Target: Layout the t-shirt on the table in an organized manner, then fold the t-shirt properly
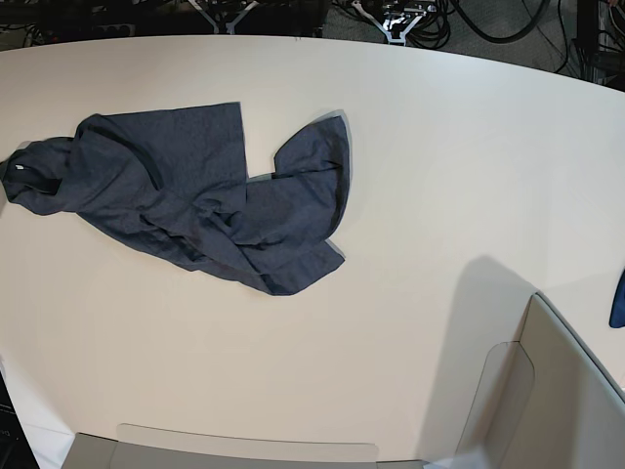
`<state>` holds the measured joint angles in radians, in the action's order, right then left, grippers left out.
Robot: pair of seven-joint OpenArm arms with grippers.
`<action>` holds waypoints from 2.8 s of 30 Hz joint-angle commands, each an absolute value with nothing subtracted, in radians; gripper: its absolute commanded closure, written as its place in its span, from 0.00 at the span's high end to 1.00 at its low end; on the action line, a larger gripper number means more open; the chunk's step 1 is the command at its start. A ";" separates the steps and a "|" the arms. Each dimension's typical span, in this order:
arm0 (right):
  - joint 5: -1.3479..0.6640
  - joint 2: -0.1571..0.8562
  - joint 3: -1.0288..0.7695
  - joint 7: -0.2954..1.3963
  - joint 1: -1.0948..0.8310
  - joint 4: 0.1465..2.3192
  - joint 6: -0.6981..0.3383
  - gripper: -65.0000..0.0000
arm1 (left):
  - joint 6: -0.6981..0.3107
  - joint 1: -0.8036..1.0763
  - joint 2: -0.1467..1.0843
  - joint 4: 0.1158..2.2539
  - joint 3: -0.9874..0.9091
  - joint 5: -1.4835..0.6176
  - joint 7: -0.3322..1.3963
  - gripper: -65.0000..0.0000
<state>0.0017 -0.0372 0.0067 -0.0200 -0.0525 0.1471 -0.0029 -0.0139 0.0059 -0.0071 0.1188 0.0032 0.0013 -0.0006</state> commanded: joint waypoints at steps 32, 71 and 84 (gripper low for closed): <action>-0.001 -0.044 -0.004 -0.028 -0.068 0.153 0.002 0.01 | -0.008 0.008 -0.005 0.125 -0.001 0.007 -0.007 0.00; 0.004 -0.024 0.002 -0.030 -0.062 0.153 0.002 0.01 | -0.008 0.008 -0.005 0.125 -0.001 0.007 -0.008 0.00; 0.005 -0.021 0.005 -0.030 -0.070 0.154 0.002 0.01 | -0.008 0.094 0.010 0.282 -0.007 -0.001 -0.010 0.00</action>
<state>0.0017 -0.0196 0.0032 -0.0235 -0.0635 0.1513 0.0010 -0.0074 0.0872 0.0113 0.2787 -0.0051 -0.0025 -0.0044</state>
